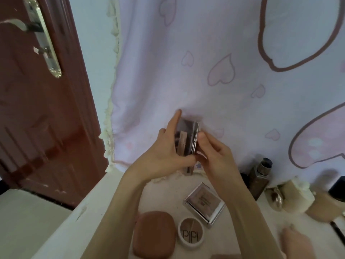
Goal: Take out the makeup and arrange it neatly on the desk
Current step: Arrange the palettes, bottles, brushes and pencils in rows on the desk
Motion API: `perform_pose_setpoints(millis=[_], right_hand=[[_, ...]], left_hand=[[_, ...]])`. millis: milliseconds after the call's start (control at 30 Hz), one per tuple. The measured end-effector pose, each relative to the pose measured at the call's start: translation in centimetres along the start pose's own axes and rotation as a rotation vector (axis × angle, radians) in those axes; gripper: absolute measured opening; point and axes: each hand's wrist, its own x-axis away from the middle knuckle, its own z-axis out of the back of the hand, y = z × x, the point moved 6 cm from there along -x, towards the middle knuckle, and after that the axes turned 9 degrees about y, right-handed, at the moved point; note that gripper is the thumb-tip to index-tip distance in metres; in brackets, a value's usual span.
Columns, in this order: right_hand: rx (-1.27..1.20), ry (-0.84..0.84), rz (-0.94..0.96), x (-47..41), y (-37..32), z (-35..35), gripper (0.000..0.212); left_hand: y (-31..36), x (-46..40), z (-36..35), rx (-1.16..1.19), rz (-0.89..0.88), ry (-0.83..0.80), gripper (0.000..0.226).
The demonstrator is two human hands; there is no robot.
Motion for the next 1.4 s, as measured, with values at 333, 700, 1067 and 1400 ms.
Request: perform_pose_setpoints(millis=[333,700,1067,1400], right_hand=[[-0.011,0.015,-0.160,0.0,2.1,1.0,0.040],[-0.339,0.226,-0.241,-0.1,1.9,1.4,0.056],[-0.118,0.288,-0.170,0.4,1.0,1.3,0.030],[-0.034,0.305,-0.037,0.5,1.6,0.4,0.012]], left_hand=[[-0.6,0.0,2.4,0.436,0.085,0.334,0.059],[-1.3,0.1,1.8,0.114,0.232,0.234,0.048],[-1.3,0.3,-0.4,0.030,0.161,-0.023,0.043],[-2.5,0.1,0.3,0.073,0.148,-0.033,0.044]])
